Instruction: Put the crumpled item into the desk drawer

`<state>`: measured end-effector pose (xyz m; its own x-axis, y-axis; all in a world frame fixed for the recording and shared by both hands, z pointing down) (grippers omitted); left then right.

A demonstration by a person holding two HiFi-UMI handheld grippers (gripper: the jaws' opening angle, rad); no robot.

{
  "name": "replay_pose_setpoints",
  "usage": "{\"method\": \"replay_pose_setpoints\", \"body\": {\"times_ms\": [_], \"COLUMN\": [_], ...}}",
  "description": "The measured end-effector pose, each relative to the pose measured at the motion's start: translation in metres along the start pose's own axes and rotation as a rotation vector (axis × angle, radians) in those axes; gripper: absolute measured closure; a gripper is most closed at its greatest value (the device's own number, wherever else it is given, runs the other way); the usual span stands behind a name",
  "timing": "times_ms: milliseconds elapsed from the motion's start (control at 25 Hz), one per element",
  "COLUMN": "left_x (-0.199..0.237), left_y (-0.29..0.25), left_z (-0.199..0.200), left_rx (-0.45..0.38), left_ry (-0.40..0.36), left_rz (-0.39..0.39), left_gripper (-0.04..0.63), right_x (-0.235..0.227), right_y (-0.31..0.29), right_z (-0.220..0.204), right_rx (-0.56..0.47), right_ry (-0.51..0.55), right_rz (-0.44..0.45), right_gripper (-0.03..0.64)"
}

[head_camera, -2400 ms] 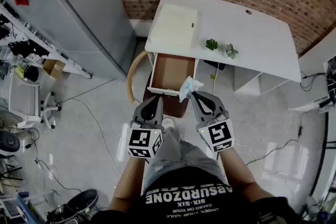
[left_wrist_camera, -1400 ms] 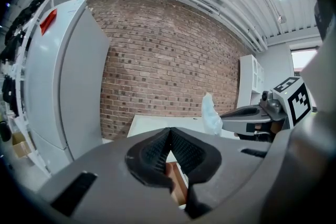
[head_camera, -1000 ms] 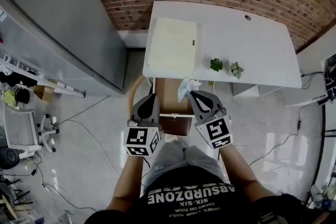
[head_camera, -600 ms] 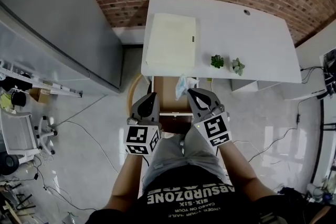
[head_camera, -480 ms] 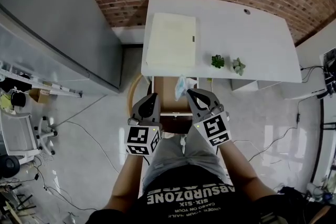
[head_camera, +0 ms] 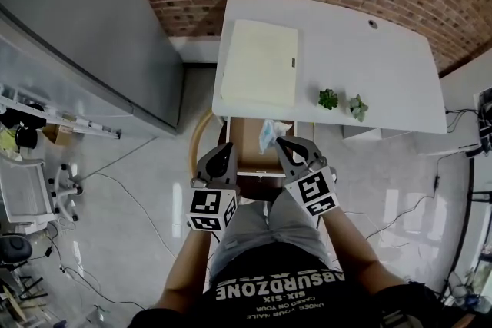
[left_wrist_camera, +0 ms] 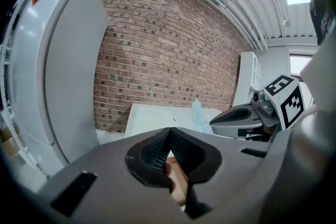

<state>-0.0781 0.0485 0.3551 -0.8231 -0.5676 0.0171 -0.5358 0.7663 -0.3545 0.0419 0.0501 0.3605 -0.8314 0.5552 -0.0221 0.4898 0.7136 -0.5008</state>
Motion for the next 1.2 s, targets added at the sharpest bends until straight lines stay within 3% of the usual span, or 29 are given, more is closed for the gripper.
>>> {"method": "replay_pose_setpoints", "body": {"times_ms": [1200], "left_x": [0.014], "left_y": [-0.03], "left_z": [-0.05], "left_rx": [0.109], "left_ry": [0.024], "left_rz": [0.008], "left_gripper": [0.591], "right_x": [-0.015], "right_y": [-0.066], "right_z": [-0.06], "right_rx": [0.169], "right_ry": [-0.008], "right_rz": [0.054], "right_gripper": [0.618]}}
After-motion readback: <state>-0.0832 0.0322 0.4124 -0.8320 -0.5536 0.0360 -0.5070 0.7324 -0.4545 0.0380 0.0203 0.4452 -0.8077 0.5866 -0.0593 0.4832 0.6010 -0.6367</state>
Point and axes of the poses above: the fingertips, and each gripper's own axes: y backward along the fingers, x to its left, z out of its top, the point moved 2 cm from there along y, backward along the fingers, and after that the axes turned 11 degrees about -y, right-handed, at the moved point
